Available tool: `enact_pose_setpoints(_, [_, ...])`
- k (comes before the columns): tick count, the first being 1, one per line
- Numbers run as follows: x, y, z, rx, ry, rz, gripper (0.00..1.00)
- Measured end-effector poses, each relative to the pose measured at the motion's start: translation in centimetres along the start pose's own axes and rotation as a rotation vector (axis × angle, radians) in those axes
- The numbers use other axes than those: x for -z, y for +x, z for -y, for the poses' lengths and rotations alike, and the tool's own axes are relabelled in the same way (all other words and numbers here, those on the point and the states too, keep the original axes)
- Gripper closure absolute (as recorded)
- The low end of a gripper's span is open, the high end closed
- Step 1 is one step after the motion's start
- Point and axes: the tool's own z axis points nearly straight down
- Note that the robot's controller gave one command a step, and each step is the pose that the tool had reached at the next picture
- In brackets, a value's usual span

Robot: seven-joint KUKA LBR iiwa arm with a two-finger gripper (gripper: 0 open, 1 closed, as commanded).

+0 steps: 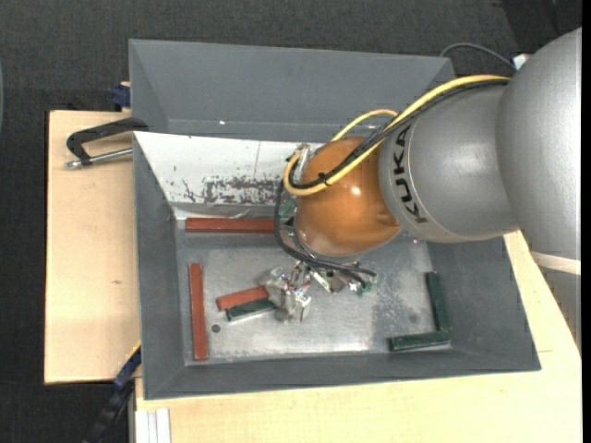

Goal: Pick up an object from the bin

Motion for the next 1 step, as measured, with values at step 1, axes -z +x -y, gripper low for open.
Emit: enact_pose_setpoints(1, [-0.22, 0.20, -0.01, 0.000, -0.002, -0.005, 0.00])
